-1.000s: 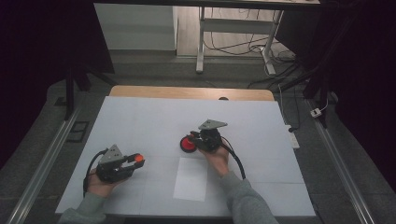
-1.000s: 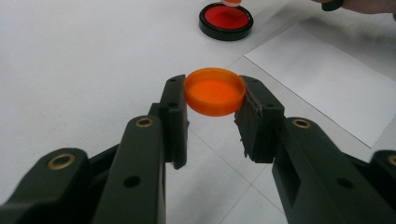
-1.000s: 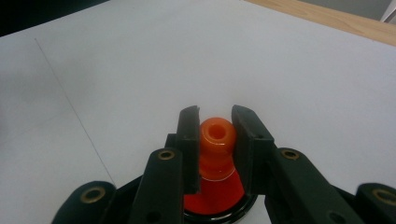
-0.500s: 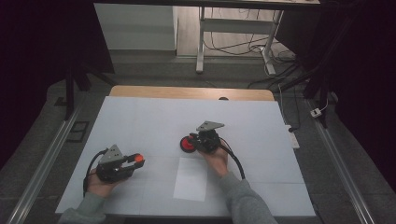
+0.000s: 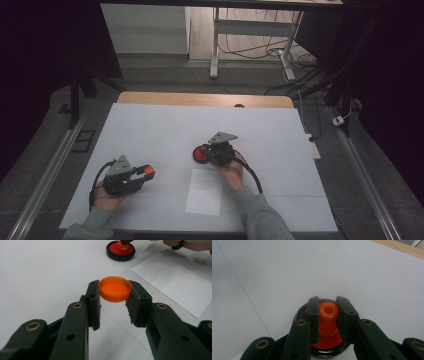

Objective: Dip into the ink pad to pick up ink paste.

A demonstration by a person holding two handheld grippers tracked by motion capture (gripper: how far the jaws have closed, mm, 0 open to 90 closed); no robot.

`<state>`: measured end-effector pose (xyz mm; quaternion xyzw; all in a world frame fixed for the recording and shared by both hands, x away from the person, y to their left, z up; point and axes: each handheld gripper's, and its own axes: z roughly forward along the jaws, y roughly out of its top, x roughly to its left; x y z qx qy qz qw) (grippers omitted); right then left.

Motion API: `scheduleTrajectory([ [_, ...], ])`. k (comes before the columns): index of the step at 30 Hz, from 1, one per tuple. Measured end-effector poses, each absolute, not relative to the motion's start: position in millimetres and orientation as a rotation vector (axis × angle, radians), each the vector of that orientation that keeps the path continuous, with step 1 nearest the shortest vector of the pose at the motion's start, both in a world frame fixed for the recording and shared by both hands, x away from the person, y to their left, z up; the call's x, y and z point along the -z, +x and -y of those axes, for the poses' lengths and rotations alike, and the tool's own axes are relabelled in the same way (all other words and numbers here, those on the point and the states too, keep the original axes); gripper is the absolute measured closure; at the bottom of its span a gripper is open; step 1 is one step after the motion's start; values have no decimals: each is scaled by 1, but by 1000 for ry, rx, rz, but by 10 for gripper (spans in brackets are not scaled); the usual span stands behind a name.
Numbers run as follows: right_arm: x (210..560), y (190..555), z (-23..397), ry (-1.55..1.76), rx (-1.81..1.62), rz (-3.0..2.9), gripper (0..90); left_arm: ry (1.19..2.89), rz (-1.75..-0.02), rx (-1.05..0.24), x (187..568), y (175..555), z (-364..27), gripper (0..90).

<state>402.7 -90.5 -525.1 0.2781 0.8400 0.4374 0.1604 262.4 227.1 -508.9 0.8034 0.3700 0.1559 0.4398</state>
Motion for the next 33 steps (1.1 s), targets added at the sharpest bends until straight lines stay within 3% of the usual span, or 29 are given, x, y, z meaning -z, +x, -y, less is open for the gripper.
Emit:
scheduleTrajectory([
  [33, 524, 405, 90, 815, -1244, -2415, 729, 1994, -921, -389, 509, 263, -228, 644],
])
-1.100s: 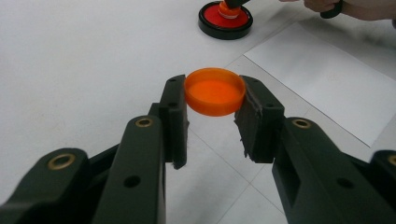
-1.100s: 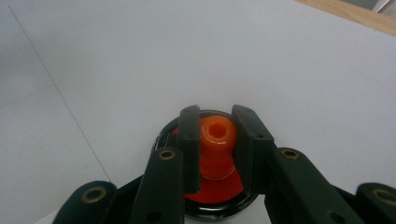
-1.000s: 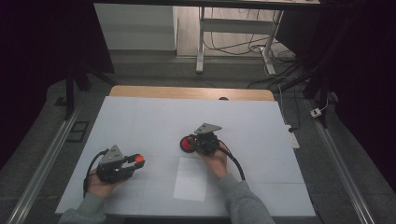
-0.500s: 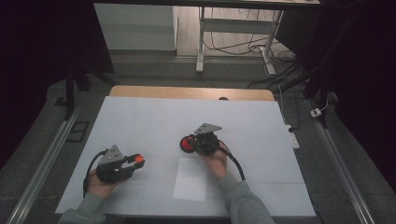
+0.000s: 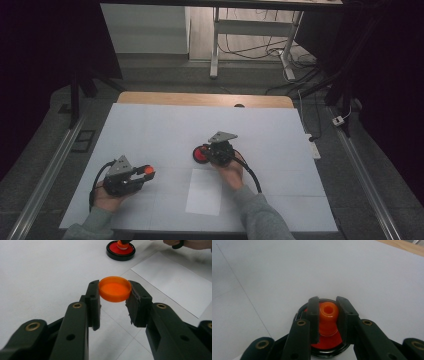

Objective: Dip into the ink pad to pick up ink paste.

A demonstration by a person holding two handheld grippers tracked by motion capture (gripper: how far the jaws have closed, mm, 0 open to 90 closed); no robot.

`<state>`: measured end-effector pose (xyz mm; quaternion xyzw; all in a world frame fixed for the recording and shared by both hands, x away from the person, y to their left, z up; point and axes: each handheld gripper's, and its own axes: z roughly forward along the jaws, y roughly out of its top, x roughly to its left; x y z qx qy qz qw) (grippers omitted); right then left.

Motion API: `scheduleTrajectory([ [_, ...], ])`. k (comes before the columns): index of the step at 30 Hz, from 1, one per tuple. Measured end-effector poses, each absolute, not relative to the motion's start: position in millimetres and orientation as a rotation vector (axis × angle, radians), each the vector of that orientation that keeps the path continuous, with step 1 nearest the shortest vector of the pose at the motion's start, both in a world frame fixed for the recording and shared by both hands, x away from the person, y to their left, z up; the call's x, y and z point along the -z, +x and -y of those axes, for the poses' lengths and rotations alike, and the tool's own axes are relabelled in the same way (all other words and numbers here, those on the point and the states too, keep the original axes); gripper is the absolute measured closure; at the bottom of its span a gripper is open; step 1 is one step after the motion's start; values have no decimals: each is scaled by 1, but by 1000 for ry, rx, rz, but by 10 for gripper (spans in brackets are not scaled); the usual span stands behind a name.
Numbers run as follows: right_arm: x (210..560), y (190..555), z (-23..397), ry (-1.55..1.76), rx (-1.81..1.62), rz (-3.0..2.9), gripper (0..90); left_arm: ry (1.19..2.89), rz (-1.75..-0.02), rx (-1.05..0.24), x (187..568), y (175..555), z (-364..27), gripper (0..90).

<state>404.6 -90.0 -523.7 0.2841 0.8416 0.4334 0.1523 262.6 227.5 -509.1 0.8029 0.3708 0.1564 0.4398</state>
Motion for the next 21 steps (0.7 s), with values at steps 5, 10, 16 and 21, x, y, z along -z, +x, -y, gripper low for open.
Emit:
scheduleTrajectory([
  [5, 523, 405, 90, 824, -1246, -2414, 727, 1993, -924, -389, 509, 263, -228, 644],
  [10, 509, 406, 97, 851, -1345, -2340, 726, 1996, -929, -390, 510, 264, -229, 643],
  [16, 498, 404, 107, 860, -1382, -2345, 726, 1994, -927, -392, 510, 263, -228, 643],
  [21, 500, 400, 108, 843, -1387, -2362, 726, 1992, -926, -394, 510, 263, -228, 644],
])
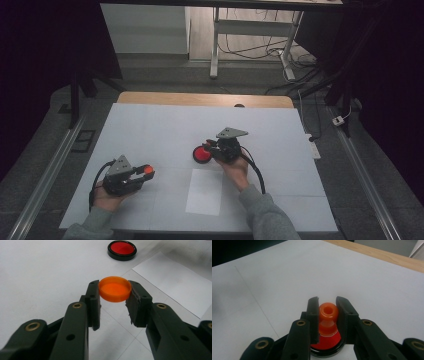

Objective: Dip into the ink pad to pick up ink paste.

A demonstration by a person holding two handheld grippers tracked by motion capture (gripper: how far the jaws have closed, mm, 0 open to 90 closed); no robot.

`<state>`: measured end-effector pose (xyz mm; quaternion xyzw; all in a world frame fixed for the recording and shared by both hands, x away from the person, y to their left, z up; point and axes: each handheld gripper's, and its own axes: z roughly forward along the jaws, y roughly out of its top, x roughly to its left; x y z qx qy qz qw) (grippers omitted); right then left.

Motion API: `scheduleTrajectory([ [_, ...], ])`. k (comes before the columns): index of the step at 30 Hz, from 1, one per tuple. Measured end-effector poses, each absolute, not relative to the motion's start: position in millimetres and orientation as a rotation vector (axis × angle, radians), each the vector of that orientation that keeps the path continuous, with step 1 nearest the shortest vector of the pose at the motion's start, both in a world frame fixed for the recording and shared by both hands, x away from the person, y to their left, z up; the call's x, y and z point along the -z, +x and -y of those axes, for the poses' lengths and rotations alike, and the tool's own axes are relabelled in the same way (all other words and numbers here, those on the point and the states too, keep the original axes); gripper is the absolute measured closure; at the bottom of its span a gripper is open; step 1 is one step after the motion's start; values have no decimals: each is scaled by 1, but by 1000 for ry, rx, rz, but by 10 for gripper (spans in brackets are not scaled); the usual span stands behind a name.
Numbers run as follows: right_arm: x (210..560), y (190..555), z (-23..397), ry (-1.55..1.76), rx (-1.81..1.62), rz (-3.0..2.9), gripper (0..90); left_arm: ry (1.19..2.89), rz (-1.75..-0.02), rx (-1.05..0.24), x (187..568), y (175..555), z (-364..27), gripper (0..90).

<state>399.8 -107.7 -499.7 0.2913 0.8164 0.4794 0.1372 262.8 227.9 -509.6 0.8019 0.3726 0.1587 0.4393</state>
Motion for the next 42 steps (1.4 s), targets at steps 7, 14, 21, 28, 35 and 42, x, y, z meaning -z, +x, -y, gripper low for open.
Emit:
scheduleTrajectory([
  [7, 497, 397, 111, 833, -1403, -2358, 726, 1992, -926, -392, 510, 263, -229, 643],
  [14, 492, 391, 118, 829, -1437, -2346, 726, 1992, -928, -394, 510, 263, -229, 643],
  [21, 488, 386, 125, 816, -1462, -2341, 726, 1993, -929, -394, 510, 263, -229, 643],
  [28, 486, 379, 132, 803, -1480, -2346, 725, 1993, -928, -396, 510, 263, -229, 643],
  [35, 481, 370, 143, 788, -1512, -2347, 725, 1994, -931, -398, 510, 264, -229, 643],
  [42, 478, 364, 150, 772, -1539, -2348, 725, 1992, -930, -402, 510, 263, -229, 643],
])
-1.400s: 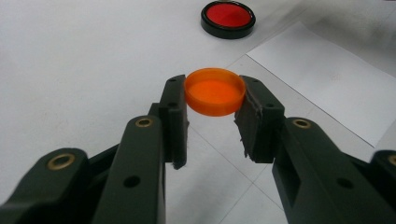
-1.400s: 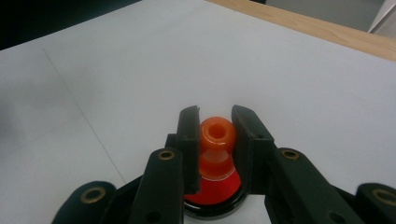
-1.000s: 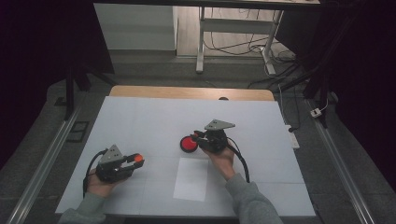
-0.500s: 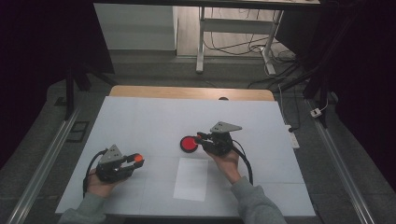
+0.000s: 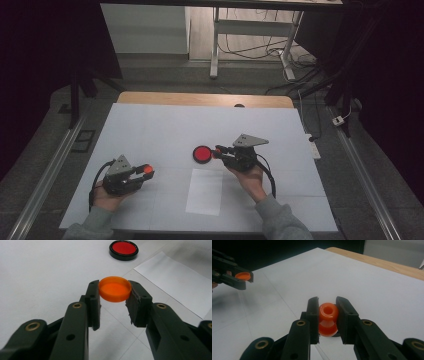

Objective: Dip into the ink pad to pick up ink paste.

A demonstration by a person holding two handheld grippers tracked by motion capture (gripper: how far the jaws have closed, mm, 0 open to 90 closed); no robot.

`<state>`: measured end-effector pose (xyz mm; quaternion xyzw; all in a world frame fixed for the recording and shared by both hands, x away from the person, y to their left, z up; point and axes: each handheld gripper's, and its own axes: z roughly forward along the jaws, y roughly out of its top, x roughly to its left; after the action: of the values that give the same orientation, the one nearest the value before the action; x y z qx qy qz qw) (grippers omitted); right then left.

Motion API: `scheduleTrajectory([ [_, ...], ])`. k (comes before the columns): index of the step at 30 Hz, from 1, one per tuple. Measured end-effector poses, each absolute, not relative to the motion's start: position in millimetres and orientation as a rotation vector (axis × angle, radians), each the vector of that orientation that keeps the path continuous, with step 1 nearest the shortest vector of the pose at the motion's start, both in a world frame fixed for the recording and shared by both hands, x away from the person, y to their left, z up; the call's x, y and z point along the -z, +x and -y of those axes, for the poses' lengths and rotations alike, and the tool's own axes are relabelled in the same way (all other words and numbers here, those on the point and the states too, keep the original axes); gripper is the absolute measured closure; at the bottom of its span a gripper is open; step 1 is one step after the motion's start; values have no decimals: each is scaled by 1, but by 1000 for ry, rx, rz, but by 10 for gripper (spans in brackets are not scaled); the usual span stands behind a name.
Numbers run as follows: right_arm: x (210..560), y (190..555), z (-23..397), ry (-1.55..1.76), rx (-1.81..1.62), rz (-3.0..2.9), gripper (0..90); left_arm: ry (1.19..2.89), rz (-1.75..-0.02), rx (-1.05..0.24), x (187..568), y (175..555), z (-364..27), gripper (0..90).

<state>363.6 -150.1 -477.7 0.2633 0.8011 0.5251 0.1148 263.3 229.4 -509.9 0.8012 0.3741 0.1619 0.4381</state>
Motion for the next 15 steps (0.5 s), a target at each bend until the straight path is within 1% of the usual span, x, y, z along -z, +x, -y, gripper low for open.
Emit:
scheduleTrajectory([
  [15, 477, 356, 160, 768, -1525, -2371, 725, 1985, -931, -403, 509, 263, -230, 643],
])
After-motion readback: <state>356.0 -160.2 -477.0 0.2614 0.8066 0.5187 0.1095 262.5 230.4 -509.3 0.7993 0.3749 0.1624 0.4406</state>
